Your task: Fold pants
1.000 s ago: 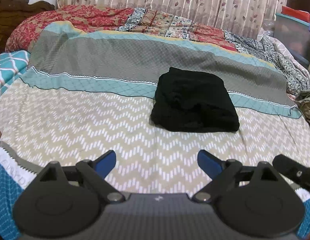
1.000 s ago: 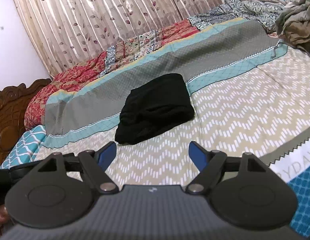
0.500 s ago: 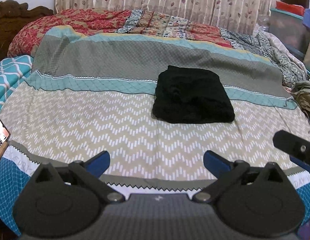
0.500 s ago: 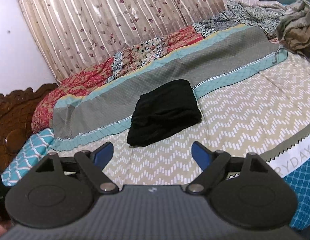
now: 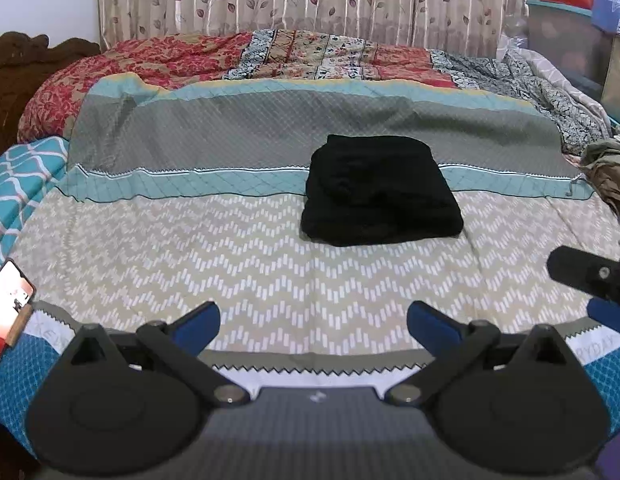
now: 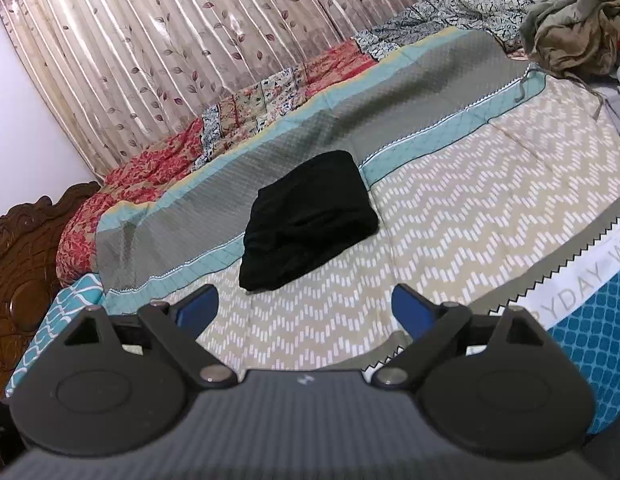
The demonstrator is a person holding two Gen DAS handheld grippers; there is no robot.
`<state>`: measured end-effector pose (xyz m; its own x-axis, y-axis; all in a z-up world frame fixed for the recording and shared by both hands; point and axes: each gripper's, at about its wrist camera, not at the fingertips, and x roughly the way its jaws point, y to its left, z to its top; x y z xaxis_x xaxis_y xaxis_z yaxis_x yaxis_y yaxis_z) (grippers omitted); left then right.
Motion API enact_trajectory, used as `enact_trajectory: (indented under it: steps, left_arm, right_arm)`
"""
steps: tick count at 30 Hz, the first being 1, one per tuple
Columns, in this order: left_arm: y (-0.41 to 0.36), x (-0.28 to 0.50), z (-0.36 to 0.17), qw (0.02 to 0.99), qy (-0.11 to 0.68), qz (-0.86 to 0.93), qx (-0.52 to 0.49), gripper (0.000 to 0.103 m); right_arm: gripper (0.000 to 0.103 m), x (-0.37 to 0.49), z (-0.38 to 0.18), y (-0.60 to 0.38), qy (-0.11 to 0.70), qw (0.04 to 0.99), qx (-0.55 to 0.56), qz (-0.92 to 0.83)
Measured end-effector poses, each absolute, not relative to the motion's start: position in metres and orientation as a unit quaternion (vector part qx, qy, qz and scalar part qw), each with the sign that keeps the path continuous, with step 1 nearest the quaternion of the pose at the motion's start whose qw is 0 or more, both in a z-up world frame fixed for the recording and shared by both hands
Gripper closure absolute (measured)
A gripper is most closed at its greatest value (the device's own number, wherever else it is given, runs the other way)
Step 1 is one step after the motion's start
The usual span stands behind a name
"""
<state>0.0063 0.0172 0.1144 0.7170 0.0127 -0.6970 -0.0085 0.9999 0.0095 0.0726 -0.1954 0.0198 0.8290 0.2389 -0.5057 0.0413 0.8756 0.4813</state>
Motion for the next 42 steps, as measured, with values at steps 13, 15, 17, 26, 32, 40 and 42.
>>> enact_trajectory:
  steps: [13, 15, 17, 26, 32, 40, 42]
  left_arm:
    - [0.023, -0.003, 0.123, 0.939, 0.336, 0.064, 0.037, 0.000]
    - [0.023, -0.004, 0.124, 0.940, 0.331, 0.071, 0.049, 0.000]
    - [0.024, -0.005, 0.124, 0.939, 0.331, 0.073, 0.053, 0.000]
    - [0.024, -0.004, 0.126, 0.933, 0.346, 0.056, 0.076, 0.000]
    - [0.021, -0.006, 0.123, 0.928, 0.358, 0.045, 0.087, 0.000]
    - [0.018, -0.005, 0.118, 0.923, 0.368, 0.048, 0.099, 0.000]
    - [0.018, -0.006, 0.117, 0.923, 0.368, 0.046, 0.099, 0.000]
  right_arm:
    - [0.008, 0.075, 0.019, -0.194, 0.320, 0.909, 0.255, 0.076]
    - [0.008, 0.075, 0.019, -0.193, 0.322, 0.908, 0.257, 0.077]
    - [0.008, 0.075, 0.020, -0.193, 0.323, 0.908, 0.257, 0.076]
    - [0.008, 0.075, 0.022, -0.193, 0.327, 0.905, 0.262, 0.079]
    - [0.008, 0.075, 0.022, -0.194, 0.332, 0.901, 0.265, 0.081]
    - [0.008, 0.076, 0.021, -0.199, 0.336, 0.899, 0.269, 0.077]
    - [0.008, 0.076, 0.020, -0.199, 0.337, 0.899, 0.270, 0.076]
